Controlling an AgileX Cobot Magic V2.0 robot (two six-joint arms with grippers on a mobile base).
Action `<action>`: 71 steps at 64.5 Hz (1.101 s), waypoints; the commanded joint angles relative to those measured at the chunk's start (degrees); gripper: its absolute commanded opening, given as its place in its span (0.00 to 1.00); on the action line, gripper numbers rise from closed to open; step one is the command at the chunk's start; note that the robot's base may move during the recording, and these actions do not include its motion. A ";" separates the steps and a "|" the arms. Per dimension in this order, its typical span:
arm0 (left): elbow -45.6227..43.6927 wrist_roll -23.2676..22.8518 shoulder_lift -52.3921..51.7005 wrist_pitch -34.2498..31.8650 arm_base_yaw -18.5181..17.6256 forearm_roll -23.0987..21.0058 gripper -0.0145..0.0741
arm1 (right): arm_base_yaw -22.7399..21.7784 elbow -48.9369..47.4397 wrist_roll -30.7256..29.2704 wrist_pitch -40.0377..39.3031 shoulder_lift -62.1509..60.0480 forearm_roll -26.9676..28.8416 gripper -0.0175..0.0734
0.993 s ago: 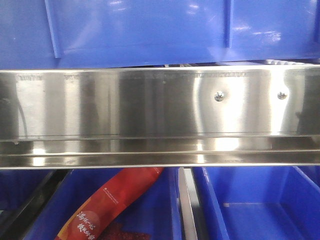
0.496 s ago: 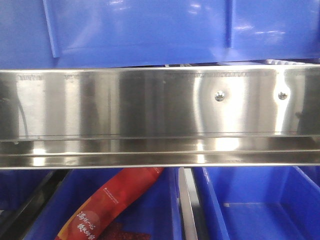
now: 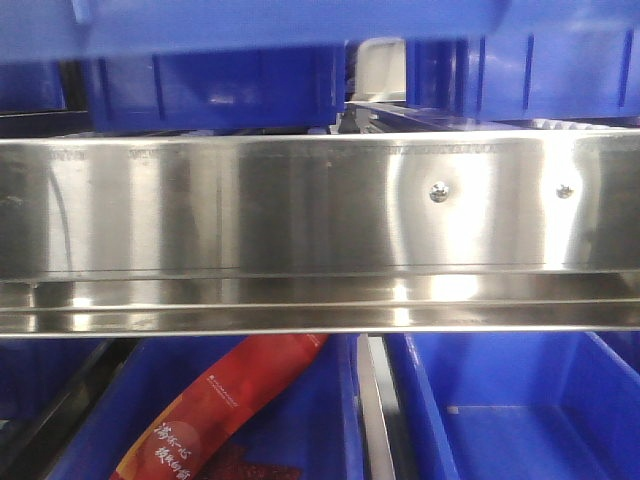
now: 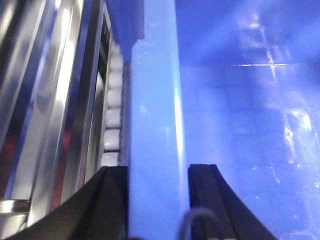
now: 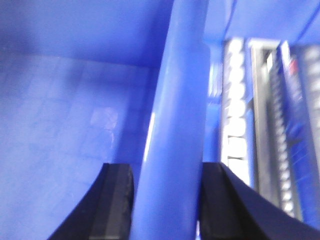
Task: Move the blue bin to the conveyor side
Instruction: 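Lift the blue bin and pull it off the rollers toward the robot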
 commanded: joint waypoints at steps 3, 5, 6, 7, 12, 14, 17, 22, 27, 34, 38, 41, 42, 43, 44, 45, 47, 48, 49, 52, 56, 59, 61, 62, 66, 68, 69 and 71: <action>-0.98 -0.03 -3.55 -3.65 -0.83 0.61 0.18 | 0.03 -0.98 -0.72 -4.82 -4.73 0.39 0.12; -0.98 -0.03 -4.12 -3.65 -0.83 0.61 0.18 | 0.03 -0.89 -0.72 -4.82 -5.34 0.39 0.12; -0.98 -0.03 -4.35 -3.65 -0.83 0.72 0.18 | 0.03 -0.77 -0.72 -4.82 -5.69 0.39 0.12; -0.98 -0.03 -4.61 -3.65 -0.83 0.72 0.18 | 0.03 -0.55 -0.72 -4.82 -6.17 0.39 0.12; -0.98 -0.03 -5.64 -3.65 -0.83 0.72 0.18 | 0.03 1.44 -0.72 -4.82 -8.47 0.39 0.12; -0.83 -0.03 -6.17 -3.65 -0.83 0.72 0.18 | 0.03 2.84 -0.72 -4.82 -9.37 0.39 0.12; -0.41 -0.03 -6.88 -3.65 -0.83 0.32 0.18 | 0.03 4.84 -0.72 -4.82 -11.06 0.39 0.12; 0.58 -0.03 -8.49 -3.65 -0.83 -0.12 0.18 | 0.03 8.79 -0.72 -4.82 -13.47 0.39 0.12; 2.06 -0.03 -10.33 -3.65 -0.83 -0.12 0.18 | 0.03 12.49 -0.72 -4.82 -16.09 0.39 0.12; 5.41 -0.03 -13.08 -3.65 -0.83 -0.12 0.17 | 0.03 16.36 -0.72 -4.82 -18.46 0.39 0.12; 7.90 -0.03 -14.97 -3.65 -0.83 -0.12 0.17 | 0.03 17.76 -0.72 -4.82 -19.35 0.39 0.12; 9.59 -0.03 -16.26 -3.65 -0.83 -0.37 0.17 | 0.03 18.27 -0.72 -4.82 -19.89 0.50 0.12; 10.40 -0.03 -16.69 -3.65 -0.83 -0.38 0.17 | 0.03 18.44 -0.72 -4.82 -19.97 0.49 0.12; 10.93 -0.03 -17.14 -3.65 -0.83 -0.52 0.17 | 0.03 18.57 -0.72 -4.82 -20.08 0.49 0.12; 11.45 -0.03 -17.82 -3.65 -0.83 -0.67 0.17 | 0.03 18.68 -0.72 -4.82 -20.25 0.49 0.12; 11.97 -0.03 -18.26 -3.65 -0.83 -0.88 0.17 | 0.03 18.72 -0.72 -4.82 -20.26 0.52 0.12; 13.01 -0.03 -19.15 -3.65 -0.83 -0.99 0.17 | 0.03 18.98 -0.72 -4.82 -20.68 0.73 0.12; 13.50 -0.03 -19.60 -3.65 -0.83 -0.99 0.17 | 0.03 18.97 -0.72 -4.82 -20.84 0.86 0.12; 14.24 -0.03 -20.03 -3.65 -0.83 -0.99 0.17 | 0.03 18.97 -0.72 -4.82 -20.94 0.88 0.12; 15.56 -0.03 -21.50 -3.65 -0.83 -0.99 0.17 | 0.03 19.08 -0.72 -4.82 -21.23 1.70 0.12; 17.16 -0.03 -23.14 -3.65 -0.83 -0.99 0.17 | 0.03 19.08 -0.72 -4.82 -21.86 2.32 0.12; 17.85 -0.03 -23.92 -3.65 -0.83 -0.89 0.17 | 0.03 19.08 -0.72 -4.82 -22.04 2.32 0.12; 18.12 -0.03 -24.20 -3.65 -0.83 -0.89 0.17 | 0.03 19.08 -0.72 -4.82 -22.16 2.32 0.12; 18.11 -0.03 -24.34 -3.65 -0.83 -0.89 0.17 | 0.03 19.08 -0.72 -4.82 -22.16 2.32 0.12; 18.11 -0.03 -24.46 -3.65 -0.83 -0.89 0.17 | 0.03 19.08 -0.72 -4.82 -22.16 2.32 0.12; 18.11 -0.03 -24.46 -3.65 -0.83 -0.89 0.17 | 0.03 19.08 -0.72 -4.82 -22.16 2.32 0.12; 18.11 -0.03 -24.46 -3.65 -0.83 -0.89 0.17 | 0.03 19.08 -0.72 -4.82 -22.16 2.32 0.12; 18.11 -0.03 -24.46 -3.65 -0.83 -0.89 0.17 | 0.03 19.08 -0.72 -4.82 -22.16 2.32 0.12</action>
